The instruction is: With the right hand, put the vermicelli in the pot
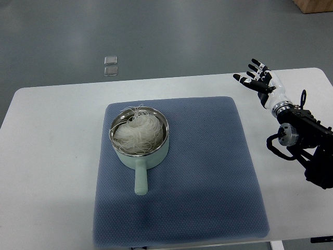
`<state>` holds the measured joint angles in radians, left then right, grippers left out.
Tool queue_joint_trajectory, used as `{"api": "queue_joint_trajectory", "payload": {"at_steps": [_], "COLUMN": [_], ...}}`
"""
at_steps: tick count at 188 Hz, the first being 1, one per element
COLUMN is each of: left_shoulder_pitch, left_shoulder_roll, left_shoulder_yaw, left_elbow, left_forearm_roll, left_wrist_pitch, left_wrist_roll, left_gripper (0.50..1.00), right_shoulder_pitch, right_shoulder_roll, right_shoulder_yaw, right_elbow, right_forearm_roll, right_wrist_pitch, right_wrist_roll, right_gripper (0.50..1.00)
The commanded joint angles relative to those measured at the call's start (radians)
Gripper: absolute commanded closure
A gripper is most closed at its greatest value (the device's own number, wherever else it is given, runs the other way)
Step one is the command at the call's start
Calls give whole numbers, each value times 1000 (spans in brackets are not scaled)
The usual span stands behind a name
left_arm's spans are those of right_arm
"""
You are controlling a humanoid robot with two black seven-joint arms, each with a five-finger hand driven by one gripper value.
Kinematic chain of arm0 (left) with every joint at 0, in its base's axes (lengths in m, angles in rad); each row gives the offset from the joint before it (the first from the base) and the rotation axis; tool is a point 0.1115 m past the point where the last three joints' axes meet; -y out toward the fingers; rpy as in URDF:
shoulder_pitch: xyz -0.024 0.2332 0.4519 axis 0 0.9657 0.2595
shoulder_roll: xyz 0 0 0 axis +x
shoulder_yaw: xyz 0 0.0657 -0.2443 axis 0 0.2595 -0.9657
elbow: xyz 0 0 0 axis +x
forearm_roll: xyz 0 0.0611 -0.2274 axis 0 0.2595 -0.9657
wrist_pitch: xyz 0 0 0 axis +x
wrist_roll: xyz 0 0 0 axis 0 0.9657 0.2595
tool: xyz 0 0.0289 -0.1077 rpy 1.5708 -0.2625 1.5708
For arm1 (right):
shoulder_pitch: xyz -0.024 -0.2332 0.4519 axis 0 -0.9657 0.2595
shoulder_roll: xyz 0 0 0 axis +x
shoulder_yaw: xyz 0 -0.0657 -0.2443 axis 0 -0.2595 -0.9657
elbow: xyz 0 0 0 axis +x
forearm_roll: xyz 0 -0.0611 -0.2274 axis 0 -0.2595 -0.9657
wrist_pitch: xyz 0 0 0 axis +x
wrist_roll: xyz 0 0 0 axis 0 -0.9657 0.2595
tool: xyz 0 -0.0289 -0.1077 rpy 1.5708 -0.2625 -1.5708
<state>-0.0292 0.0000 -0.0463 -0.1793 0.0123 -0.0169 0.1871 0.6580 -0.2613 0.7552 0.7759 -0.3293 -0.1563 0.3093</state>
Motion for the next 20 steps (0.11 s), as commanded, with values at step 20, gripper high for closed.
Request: {"api": "queue_joint_trajectory", "payload": {"at_steps": [20], "left_shoulder_pitch": [0], "left_shoulder_roll": [0], "left_shoulder_yaw": [0], "left_elbow": [1], "left_forearm_roll": [0], "left_wrist_pitch": [0], "left_wrist_roll": [0], "left_gripper": [500], "right_shoulder_pitch": [-5], "right_shoulder_roll": [4], "right_shoulder_yaw": [-4], "right_elbow": [0], "right_forearm_roll": [-1], "right_wrist_pitch": [-3], "right_wrist_roll": [2], "right_gripper": [570]}}
